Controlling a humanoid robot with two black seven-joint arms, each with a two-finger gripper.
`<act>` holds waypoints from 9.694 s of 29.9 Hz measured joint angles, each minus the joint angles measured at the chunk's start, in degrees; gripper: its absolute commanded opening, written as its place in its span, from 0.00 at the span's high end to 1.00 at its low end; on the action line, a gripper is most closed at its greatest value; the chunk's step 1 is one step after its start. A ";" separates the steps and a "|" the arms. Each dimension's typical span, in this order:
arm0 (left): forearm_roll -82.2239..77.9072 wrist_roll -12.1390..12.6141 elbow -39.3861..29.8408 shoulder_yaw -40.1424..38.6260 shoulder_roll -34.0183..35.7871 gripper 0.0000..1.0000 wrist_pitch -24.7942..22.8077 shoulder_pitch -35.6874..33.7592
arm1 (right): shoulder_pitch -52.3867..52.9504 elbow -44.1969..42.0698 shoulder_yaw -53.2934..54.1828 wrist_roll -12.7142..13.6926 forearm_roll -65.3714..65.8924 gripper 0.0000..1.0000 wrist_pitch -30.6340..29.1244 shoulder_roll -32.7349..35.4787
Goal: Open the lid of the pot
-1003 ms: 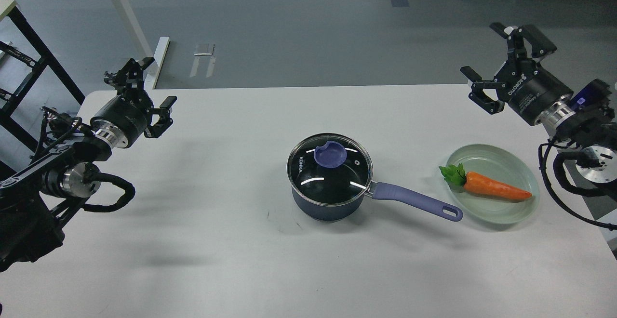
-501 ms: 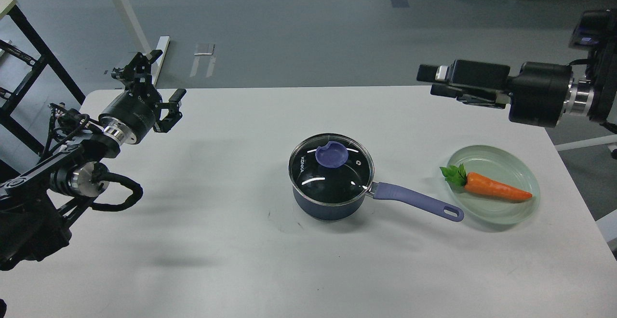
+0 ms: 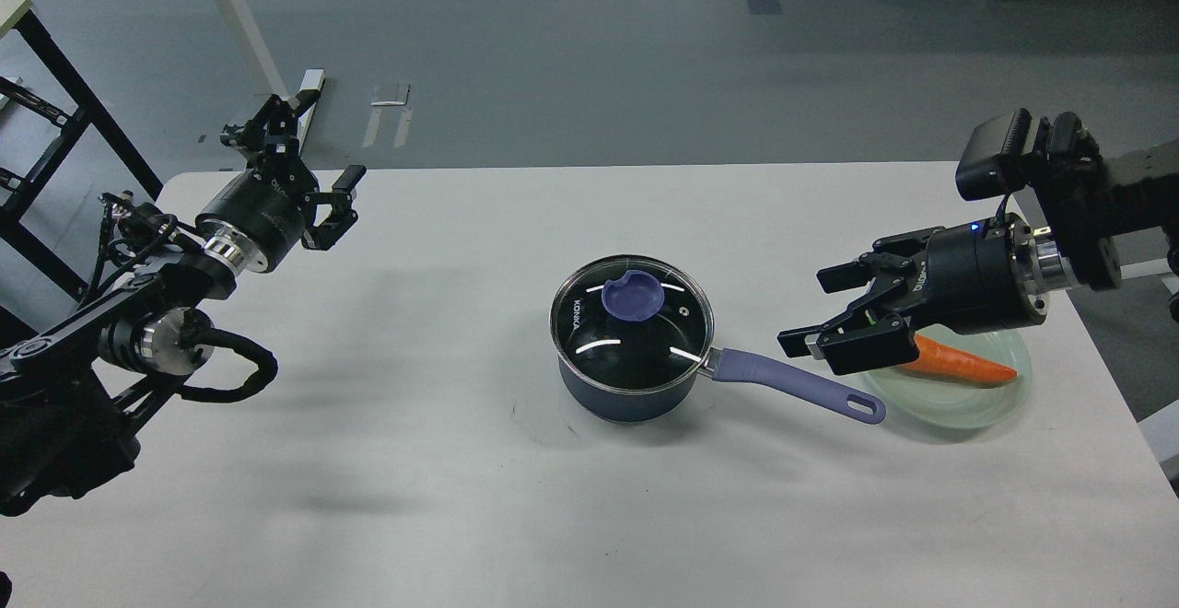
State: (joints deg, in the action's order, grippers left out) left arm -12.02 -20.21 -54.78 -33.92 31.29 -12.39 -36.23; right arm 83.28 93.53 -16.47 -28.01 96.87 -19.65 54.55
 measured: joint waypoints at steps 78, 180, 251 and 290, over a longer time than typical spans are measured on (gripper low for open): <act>-63.06 -7.81 -15.35 5.95 1.88 0.01 -6.05 -16.65 | -7.27 -12.99 -6.93 0.00 5.55 0.64 4.45 -9.71; -97.26 -7.79 -13.35 34.22 21.46 0.54 30.63 -9.64 | -7.88 -13.46 -6.90 0.02 5.26 0.63 5.15 -9.64; 2.61 -7.76 -6.42 25.95 16.13 0.01 7.18 -15.40 | -7.80 -13.46 -6.88 0.01 5.08 0.38 5.72 -9.37; 6.53 -0.64 0.65 9.42 4.13 0.01 -0.36 -6.04 | -11.84 -17.41 13.80 0.02 -92.83 0.02 18.90 -7.04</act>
State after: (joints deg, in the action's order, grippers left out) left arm -5.50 -20.86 -54.14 -24.50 35.42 -12.75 -42.28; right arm 71.44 76.11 -2.67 -28.00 4.03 -0.75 47.51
